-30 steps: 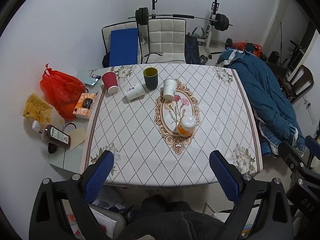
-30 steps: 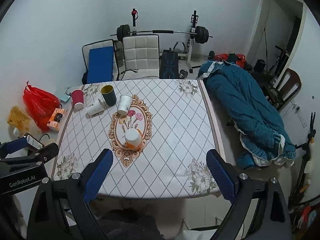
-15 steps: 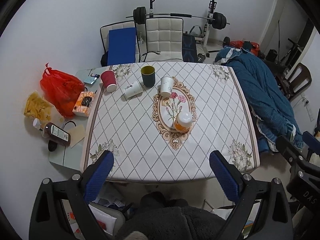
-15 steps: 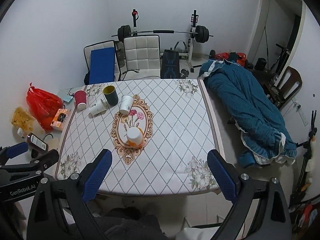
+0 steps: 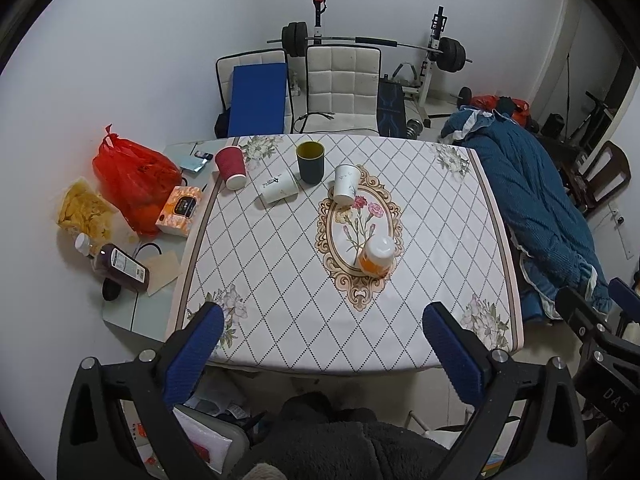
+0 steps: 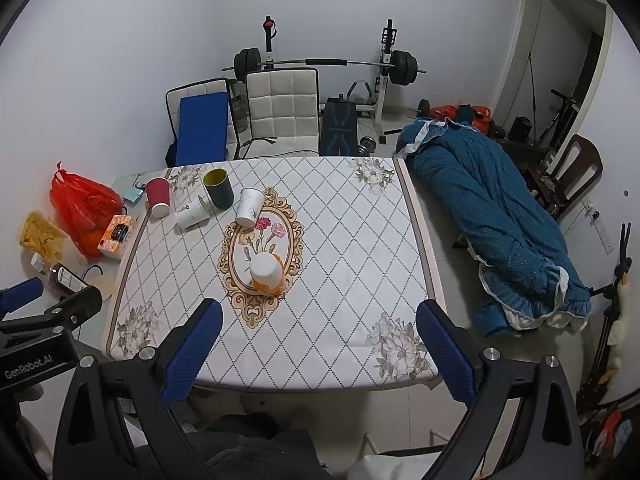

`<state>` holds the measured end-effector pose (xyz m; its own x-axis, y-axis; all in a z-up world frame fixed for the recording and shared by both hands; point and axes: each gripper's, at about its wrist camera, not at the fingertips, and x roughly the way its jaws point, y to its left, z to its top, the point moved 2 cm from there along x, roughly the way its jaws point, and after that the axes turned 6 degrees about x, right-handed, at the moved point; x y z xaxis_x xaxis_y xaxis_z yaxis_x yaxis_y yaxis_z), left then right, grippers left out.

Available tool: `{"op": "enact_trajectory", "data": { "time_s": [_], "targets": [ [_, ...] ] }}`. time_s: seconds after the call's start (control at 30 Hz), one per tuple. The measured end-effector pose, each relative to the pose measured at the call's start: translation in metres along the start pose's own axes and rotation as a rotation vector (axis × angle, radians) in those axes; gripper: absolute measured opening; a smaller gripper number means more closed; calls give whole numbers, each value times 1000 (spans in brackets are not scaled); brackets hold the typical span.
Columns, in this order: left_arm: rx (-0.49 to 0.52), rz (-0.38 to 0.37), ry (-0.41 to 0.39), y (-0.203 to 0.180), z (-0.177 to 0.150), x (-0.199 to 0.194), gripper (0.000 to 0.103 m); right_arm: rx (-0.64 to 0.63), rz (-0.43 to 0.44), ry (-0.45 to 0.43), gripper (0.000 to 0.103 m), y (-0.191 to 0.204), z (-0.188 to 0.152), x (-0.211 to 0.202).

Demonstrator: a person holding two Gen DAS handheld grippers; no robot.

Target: Flip cup upside down

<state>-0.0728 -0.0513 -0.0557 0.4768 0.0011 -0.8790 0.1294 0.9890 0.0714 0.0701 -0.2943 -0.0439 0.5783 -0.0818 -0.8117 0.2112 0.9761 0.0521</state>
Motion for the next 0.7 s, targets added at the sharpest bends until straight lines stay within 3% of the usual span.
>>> {"op": "enact_trajectory", "data": {
  "time_s": [0.7],
  "targets": [
    [6,31,-10,8,-2,-5,102,-5,3,-7,100,7,1,-1]
  ]
}}
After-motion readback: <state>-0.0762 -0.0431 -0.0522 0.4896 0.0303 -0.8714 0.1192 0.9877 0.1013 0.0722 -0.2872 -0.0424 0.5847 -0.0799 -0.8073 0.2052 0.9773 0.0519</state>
